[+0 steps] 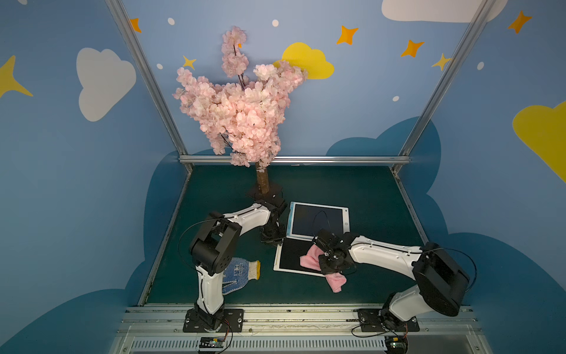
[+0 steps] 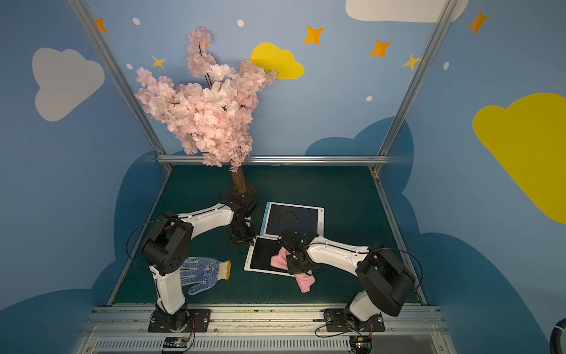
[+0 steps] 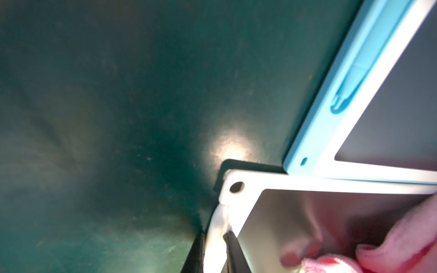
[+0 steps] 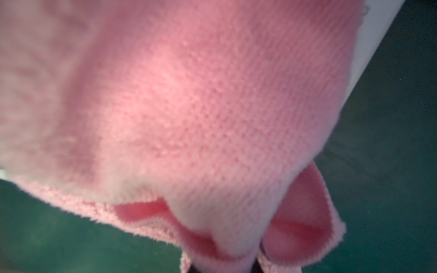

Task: Wipe the drawing tablet
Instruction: Wipe the dirt from the drawing tablet.

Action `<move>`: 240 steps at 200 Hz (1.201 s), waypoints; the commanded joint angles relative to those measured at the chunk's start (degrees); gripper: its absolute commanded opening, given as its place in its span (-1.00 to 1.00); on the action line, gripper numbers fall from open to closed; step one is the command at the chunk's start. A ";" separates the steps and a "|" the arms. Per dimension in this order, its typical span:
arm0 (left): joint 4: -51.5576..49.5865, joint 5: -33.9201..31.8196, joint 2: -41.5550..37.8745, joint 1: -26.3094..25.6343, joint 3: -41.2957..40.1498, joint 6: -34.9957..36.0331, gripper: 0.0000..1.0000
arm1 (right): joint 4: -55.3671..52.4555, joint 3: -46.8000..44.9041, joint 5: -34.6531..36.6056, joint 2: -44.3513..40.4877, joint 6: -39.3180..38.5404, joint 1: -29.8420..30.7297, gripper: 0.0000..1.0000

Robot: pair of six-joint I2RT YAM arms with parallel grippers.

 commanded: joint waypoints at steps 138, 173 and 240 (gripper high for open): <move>5.25 -0.31 5.18 -0.59 -0.57 0.66 -0.63 | 0.63 10.87 -2.72 12.88 -11.00 -19.95 -1.00; 5.25 -0.22 5.45 -0.57 -0.32 0.61 -0.63 | 0.68 0.53 -2.82 3.20 -6.76 -10.62 -1.00; 5.34 -0.31 5.12 -0.59 -0.41 0.27 -0.63 | 6.80 9.13 -8.40 10.83 -2.15 4.11 -1.00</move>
